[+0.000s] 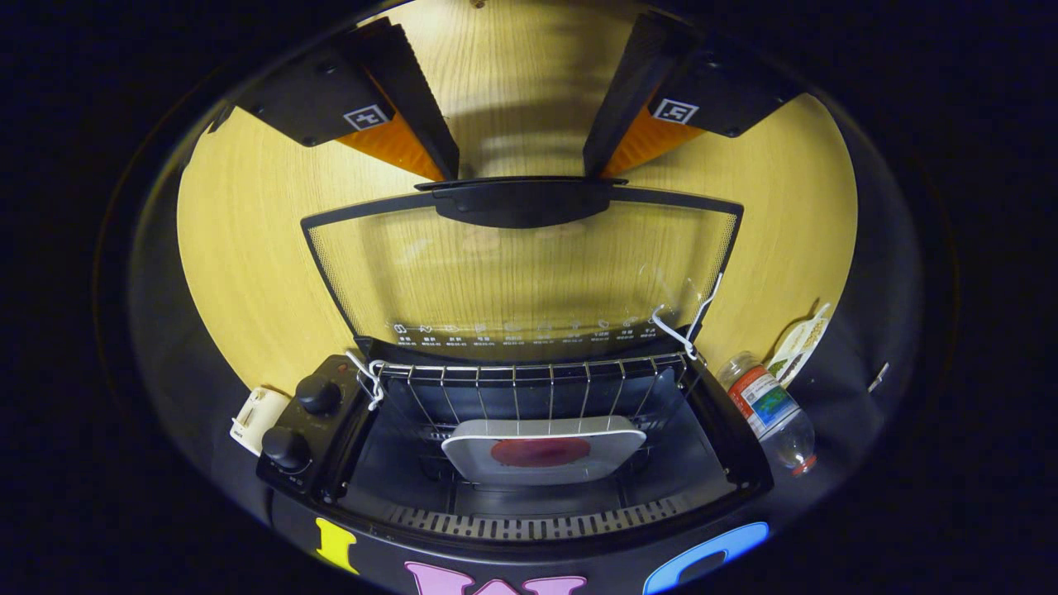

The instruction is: Open the toaster oven, put the food inside, and close the toaster oven door.

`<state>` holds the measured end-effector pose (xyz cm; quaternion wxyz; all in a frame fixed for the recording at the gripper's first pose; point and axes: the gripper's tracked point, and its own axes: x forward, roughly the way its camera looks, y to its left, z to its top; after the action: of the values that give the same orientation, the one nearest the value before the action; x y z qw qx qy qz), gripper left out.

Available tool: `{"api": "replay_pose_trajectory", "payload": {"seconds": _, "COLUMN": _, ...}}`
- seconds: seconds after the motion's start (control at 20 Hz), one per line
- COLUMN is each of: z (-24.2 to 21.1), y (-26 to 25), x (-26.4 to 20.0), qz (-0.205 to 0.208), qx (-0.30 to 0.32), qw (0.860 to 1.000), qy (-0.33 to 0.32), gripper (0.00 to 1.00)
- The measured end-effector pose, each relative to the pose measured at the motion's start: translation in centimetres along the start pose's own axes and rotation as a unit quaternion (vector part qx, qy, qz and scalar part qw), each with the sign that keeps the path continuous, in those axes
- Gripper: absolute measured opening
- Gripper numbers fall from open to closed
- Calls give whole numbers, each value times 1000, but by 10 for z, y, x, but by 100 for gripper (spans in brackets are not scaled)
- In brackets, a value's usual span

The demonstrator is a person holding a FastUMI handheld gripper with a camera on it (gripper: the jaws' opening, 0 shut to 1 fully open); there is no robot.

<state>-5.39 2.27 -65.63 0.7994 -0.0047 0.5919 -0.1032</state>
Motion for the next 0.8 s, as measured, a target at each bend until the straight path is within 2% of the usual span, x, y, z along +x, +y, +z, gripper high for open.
{"api": "replay_pose_trajectory", "payload": {"seconds": 0.55, "z": 50, "y": 4, "x": -67, "qz": 34, "qx": 33, "qw": 991, "qy": -125, "gripper": 99}}
{"api": "replay_pose_trajectory", "payload": {"seconds": 0.8, "z": 53, "y": 1, "x": -79, "qz": 38, "qx": 22, "qw": 990, "qy": -138, "gripper": 99}}
